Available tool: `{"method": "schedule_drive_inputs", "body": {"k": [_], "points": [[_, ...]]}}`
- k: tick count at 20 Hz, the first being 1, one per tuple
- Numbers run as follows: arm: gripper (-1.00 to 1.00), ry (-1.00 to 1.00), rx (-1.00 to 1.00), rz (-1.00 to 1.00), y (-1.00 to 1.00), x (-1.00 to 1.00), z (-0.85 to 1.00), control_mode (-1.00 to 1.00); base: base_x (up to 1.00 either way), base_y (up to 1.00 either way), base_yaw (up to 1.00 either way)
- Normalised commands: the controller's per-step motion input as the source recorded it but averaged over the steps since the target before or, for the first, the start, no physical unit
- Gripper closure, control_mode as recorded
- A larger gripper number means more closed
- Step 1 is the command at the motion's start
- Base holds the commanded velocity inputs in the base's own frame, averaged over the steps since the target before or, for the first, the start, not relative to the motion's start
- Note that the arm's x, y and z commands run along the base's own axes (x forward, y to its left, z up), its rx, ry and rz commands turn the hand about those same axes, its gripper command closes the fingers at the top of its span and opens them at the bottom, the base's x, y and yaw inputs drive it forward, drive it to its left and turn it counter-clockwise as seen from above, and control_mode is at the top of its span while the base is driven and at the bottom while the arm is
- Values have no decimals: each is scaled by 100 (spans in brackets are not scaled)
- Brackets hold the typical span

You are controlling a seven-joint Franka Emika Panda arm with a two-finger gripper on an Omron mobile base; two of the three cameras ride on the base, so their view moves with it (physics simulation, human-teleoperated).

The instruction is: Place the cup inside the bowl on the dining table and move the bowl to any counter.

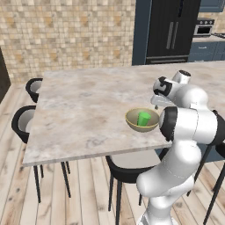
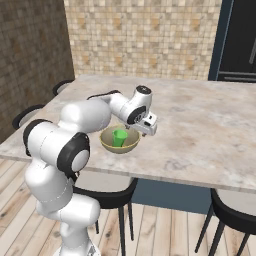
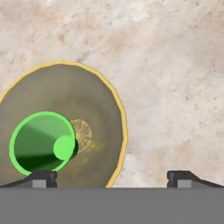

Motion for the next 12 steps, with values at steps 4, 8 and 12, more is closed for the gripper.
{"method": "schedule_drive_inputs", "body": {"k": [4,8,12], "points": [[-100,0,16,-12,-14,0,0,-100,0,0,0],[-100,0,18,-7,-3,0,0,-100,0,0,0],[-100,0,14,-1,0,0,-13,-100,0,0,0]]}}
